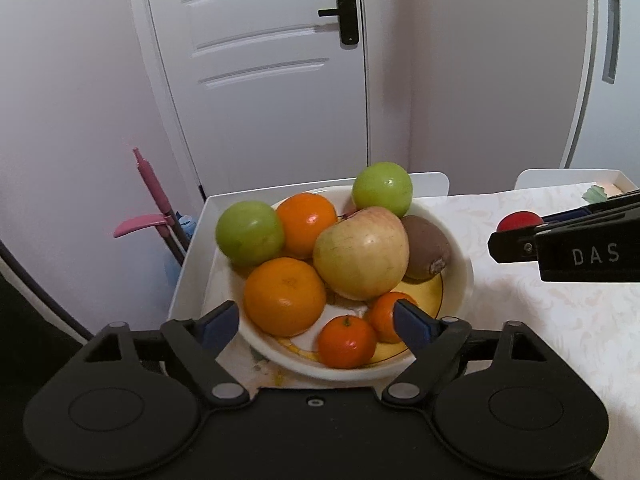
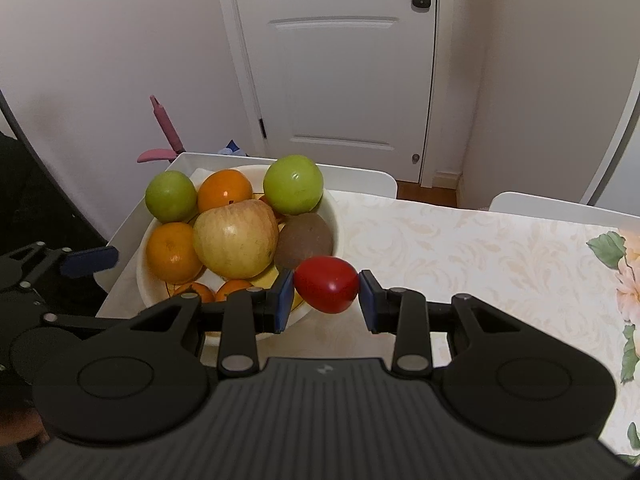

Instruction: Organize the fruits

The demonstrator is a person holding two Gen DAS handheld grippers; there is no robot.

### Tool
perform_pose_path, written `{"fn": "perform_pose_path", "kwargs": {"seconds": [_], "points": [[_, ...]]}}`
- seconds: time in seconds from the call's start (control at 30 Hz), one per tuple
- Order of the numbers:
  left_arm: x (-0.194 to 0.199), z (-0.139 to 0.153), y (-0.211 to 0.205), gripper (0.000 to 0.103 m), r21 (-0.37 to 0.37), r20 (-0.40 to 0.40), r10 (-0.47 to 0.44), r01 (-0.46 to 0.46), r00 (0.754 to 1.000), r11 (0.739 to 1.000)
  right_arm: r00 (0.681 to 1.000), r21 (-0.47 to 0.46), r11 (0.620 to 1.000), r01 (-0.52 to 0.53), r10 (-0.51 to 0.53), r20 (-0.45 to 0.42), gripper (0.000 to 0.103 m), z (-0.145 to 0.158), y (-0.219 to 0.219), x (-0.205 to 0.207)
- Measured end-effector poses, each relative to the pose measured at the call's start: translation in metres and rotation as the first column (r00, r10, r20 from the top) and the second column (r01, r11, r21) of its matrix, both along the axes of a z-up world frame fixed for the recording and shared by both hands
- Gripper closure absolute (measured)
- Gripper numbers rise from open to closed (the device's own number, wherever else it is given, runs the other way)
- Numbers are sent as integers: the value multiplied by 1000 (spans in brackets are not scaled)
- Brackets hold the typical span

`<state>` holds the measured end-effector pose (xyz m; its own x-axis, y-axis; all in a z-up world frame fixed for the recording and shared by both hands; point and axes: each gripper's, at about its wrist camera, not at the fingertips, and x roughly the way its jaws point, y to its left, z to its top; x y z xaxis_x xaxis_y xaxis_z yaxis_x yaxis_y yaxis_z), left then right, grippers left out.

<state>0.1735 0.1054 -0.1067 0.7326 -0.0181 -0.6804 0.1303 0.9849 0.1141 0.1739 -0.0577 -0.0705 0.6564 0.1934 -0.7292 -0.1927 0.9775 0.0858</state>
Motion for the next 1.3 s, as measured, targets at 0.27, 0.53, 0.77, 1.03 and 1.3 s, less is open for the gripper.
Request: {"fn": "perform_pose_path", "kwargs": {"seconds": [0.27, 0.53, 0.77, 1.03, 1.3], "points": [[-17, 18, 18, 9, -48, 16, 29, -28, 999, 998, 998, -4, 998, -55, 55, 5, 53, 0, 11, 3], [-27, 22, 31, 1, -65, 34, 54, -52, 998, 997, 993, -20, 993, -118, 118, 25, 53, -22, 31, 13], [-31, 17, 39, 1, -38, 15, 56, -55, 998, 998, 991, -27, 991, -129, 130, 23, 53, -34, 35, 18], [-35, 15, 40, 1, -47, 13, 63, -62, 998, 997, 984, -29, 989, -145, 147, 99, 1, -27, 31, 7], [-45, 27, 31, 1, -56, 31, 74, -72, 997, 996, 984, -17, 992, -129, 130, 126, 1, -6, 17, -8]]}}
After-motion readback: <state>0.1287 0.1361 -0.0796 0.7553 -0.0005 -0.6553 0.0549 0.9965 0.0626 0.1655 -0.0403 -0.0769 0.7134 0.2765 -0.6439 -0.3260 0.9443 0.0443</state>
